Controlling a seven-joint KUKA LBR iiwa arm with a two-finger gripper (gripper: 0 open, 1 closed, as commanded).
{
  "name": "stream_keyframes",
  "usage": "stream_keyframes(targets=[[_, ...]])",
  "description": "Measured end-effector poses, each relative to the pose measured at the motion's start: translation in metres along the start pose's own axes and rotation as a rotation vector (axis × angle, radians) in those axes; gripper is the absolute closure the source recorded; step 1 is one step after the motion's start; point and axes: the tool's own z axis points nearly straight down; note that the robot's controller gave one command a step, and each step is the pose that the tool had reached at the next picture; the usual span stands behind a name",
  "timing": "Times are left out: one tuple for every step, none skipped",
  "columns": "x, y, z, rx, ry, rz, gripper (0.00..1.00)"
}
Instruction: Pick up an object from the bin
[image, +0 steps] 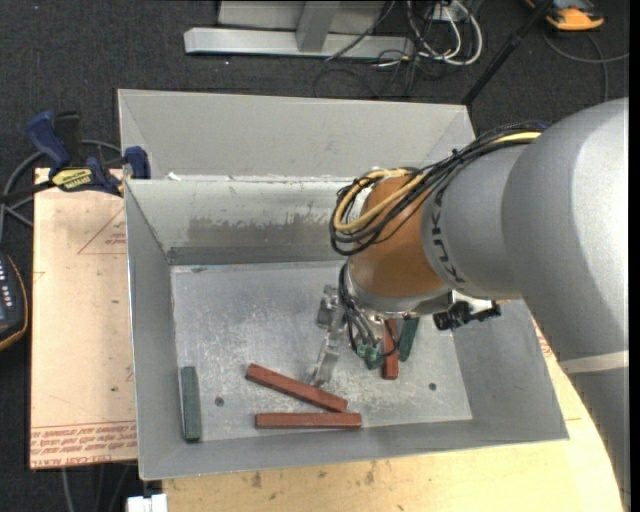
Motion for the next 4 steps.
stream_keyframes(targets=[[0.090, 0.060, -0.028, 0.001, 0.006, -0.109, 0.00], [0.093, 0.072, 0.001, 0.005, 0.005, -0.149, 0.00], [0.091, 0.073, -0.003, 0.002, 0.002, -0.149, 1.00], [0.079, 0.097, -0.130, -0.002, -0.006, -0.190, 1.00]])
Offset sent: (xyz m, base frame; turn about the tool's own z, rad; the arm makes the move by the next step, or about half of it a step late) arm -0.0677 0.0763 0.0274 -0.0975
